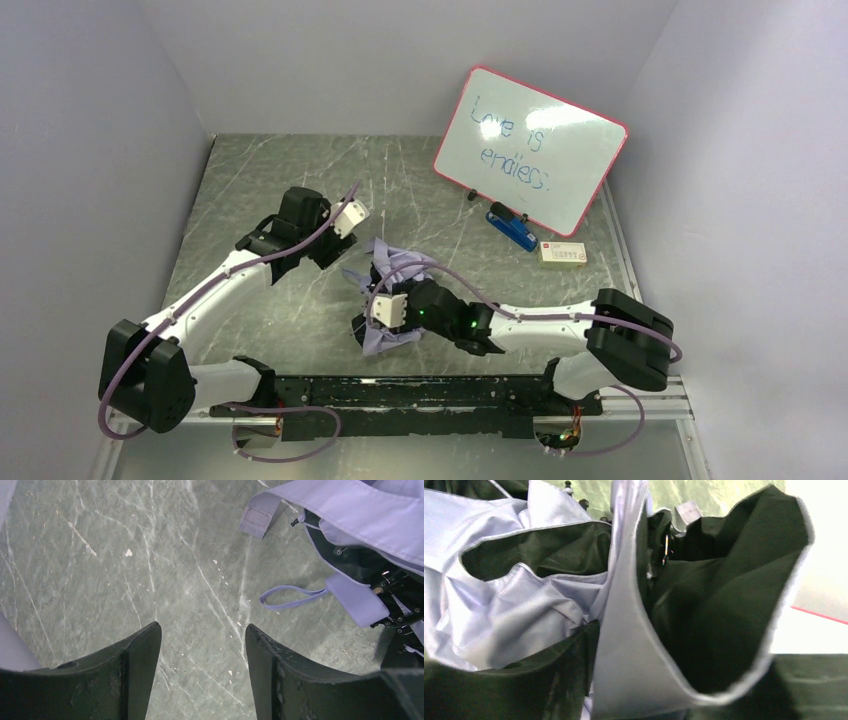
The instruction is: Put away the umbrella
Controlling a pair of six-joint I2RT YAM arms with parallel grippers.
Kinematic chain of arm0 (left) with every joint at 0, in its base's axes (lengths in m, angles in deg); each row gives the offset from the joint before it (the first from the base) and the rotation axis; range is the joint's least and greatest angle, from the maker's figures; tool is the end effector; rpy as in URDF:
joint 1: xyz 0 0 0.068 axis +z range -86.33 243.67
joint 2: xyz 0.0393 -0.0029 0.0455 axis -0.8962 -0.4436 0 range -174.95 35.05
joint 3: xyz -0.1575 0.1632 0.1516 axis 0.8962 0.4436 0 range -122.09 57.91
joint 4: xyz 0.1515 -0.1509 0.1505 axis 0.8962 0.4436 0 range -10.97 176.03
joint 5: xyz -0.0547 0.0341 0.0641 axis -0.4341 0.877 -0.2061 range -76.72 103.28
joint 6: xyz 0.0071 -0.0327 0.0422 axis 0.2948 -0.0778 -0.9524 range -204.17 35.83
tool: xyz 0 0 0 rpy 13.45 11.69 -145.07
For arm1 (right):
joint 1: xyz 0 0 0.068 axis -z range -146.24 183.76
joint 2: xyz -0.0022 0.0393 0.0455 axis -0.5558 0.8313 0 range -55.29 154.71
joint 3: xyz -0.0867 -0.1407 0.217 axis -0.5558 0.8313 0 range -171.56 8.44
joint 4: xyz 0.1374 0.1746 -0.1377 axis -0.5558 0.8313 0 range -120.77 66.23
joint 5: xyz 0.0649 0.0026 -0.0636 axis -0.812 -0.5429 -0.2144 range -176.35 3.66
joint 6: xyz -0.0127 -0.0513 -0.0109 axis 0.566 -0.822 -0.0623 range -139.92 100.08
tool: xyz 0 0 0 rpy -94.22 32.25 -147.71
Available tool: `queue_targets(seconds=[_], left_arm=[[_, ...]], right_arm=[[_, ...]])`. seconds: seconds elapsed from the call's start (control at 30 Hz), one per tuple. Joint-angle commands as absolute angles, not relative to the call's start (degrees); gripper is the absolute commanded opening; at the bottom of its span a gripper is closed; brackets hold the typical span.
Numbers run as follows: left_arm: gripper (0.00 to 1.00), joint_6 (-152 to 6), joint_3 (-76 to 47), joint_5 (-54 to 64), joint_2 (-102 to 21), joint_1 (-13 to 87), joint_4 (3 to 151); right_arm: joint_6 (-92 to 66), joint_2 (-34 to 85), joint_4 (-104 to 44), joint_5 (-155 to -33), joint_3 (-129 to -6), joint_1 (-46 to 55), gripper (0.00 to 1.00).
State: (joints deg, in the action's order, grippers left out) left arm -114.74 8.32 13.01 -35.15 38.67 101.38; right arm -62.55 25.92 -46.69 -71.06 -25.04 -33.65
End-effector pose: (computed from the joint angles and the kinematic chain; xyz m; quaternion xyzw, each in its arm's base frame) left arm 0.2368 -0.1104 0.2572 0.4282 0.8108 0.0172 0.3987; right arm 0.1166 0.2558 0.1763 -0.6726 0.5494 -0.0101 0.4957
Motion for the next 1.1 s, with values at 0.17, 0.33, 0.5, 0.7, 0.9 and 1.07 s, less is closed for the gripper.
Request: queue_targets(seconds=[0.17,0.33,0.5,0.7,0.9,1.07], left_arm=[[0.67,-113.8,7.9,10.3,-35.0,39.2,101.2],[0.66,-113.8,8.2,10.4,-34.9,39.2,101.0],[0.67,-113.7,8.2,9.9,-34.7,39.2,101.5],[0.68,-112.9,8.4,7.3,-34.7,39.2,102.4],[0.69,-112.9,8.1,3.7,-35.1,39.2,103.7],[0.70,-112.1,7.7,-0.1,-36.5,39.3,105.0]], right_arm=[[-51.5,29.2,-26.2,-83.7,-32.2,-32.6,0.81],[-50.1,33.2,-24.8,-84.7,-32.8,-31.0,0.96],[-50.0,36.9,-25.0,-86.1,-33.1,-28.9,0.99],[-50.5,42.0,-22.6,-88.7,-34.4,-26.4,0.85],[-51.3,42.7,-24.1,-85.3,-33.3,-26.1,0.43],[-53.9,39.2,-32.9,-79.0,-29.0,-26.7,0.30]])
